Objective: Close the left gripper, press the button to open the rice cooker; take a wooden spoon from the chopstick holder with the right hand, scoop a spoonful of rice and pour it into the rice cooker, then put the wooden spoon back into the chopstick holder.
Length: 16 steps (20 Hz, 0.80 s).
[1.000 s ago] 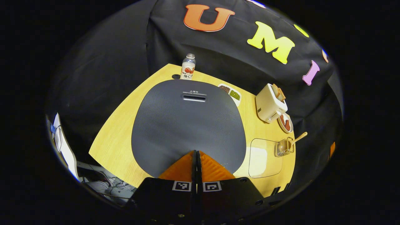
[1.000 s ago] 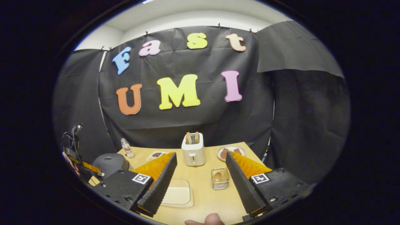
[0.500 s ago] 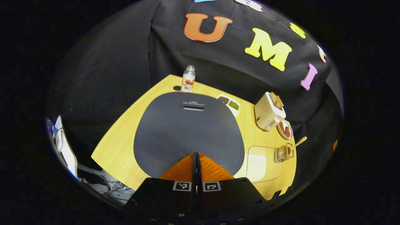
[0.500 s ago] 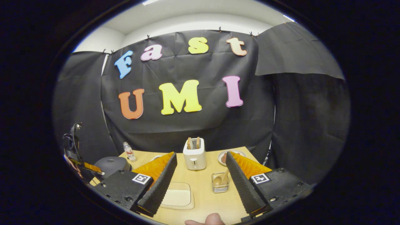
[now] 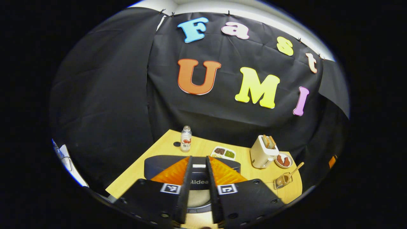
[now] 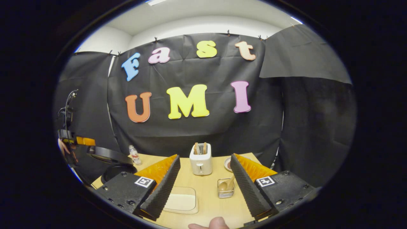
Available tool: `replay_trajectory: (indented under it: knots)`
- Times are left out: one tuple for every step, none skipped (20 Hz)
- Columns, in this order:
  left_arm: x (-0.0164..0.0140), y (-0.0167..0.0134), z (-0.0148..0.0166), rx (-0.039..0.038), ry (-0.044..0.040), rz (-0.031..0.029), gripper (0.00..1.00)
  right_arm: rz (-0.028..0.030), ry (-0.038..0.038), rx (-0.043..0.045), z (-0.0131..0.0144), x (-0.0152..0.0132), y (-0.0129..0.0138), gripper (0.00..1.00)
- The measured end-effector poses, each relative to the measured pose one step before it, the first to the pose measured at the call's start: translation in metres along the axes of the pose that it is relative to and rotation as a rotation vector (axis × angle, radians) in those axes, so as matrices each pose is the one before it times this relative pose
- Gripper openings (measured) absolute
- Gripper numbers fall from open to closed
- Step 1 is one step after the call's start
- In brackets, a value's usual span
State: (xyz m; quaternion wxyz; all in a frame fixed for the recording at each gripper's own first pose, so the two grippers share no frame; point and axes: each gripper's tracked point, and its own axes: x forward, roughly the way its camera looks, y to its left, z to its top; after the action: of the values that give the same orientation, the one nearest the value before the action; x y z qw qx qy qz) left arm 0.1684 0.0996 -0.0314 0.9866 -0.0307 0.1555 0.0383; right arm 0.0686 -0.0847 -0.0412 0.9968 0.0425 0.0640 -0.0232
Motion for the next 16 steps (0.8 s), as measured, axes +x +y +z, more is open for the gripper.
replay_trajectory:
  knots:
    - [-0.00066,-0.0004,0.0077,0.02428,-0.03274,0.00745,0.45,-0.00292,-0.00179,0.00247,0.00104,0.00019,-0.00211,1.0]
    - [0.00094,-0.00387,0.00393,0.01021,-0.01727,-0.00545,0.56,-0.00388,0.00131,0.00416,-0.00096,0.00005,-0.00237,1.0]
    - [-0.00006,-0.00443,0.00474,-0.00148,-0.02171,-0.00565,0.67,-0.00389,0.00192,0.00506,0.00003,-0.00026,-0.00211,1.0]
    - [-0.00422,-0.00672,0.00618,-0.0028,-0.021,-0.01768,0.81,-0.0044,0.00391,0.00057,-0.00086,0.00055,-0.00218,1.0]
    - [-0.00377,-0.00356,0.0062,0.00281,-0.02821,-0.00369,0.95,-0.00272,-0.00328,0.00027,0.00121,-0.00022,-0.00157,1.0]
    - [-0.00037,-0.00169,0.00642,0.00842,-0.02538,-0.00331,0.95,0.00224,-0.00482,0.00086,0.00258,-0.00113,0.00004,1.0]
    - [-0.00329,-0.00397,0.00224,0.00628,-0.02384,-0.00696,1.0,0.00135,-0.00207,0.00021,0.00167,-0.00048,-0.00011,1.0]
    - [-0.00554,-0.00553,0.00111,0.00638,-0.01912,-0.00598,0.95,0.00272,0.0001,-0.00194,-0.00096,0.00067,-0.00111,1.0]
    - [-0.00402,-0.0036,0.00136,0.00884,-0.01157,-0.00283,0.95,0.00211,0.00157,-0.00658,-0.0005,-0.00038,-0.00019,1.0]
    - [-0.00566,-0.00291,0.00154,0.00782,-0.01216,0.00065,0.95,0.00472,0.00317,-0.01498,-0.0018,-0.00002,-0.00006,1.0]
    - [-0.00529,-0.00271,0.00144,0.00486,-0.01305,0.00148,0.95,0.00329,0.00371,-0.00956,-0.0008,0.00107,-0.0011,1.0]
    - [-0.00447,-0.00392,0.00119,0.00391,-0.01164,0.00048,0.95,0.00013,0.00696,-0.00403,-0.00379,0.00007,-0.00277,1.0]
    - [-0.00544,-0.0032,-0.00018,0.00116,-0.00485,0.00006,0.95,-0.00043,0.0088,0.00137,-0.00281,0.00113,-0.0032,1.0]
    - [-0.00567,-0.00183,-0.0013,-0.00046,-0.00295,0.00211,0.95,0.00269,0.0093,0.00488,-0.00353,0.00078,-0.00192,1.0]
    - [-0.0044,-0.00247,-0.00063,0.00173,-0.0034,0.00483,0.94,0.00169,0.01183,0.00456,-0.00318,0.00116,-0.00223,1.0]
    - [-0.00396,-0.00203,0.00042,0.00622,-0.00879,0.00652,0.94,0.00015,0.01309,0.00153,-0.00401,0.00259,-0.00305,1.0]
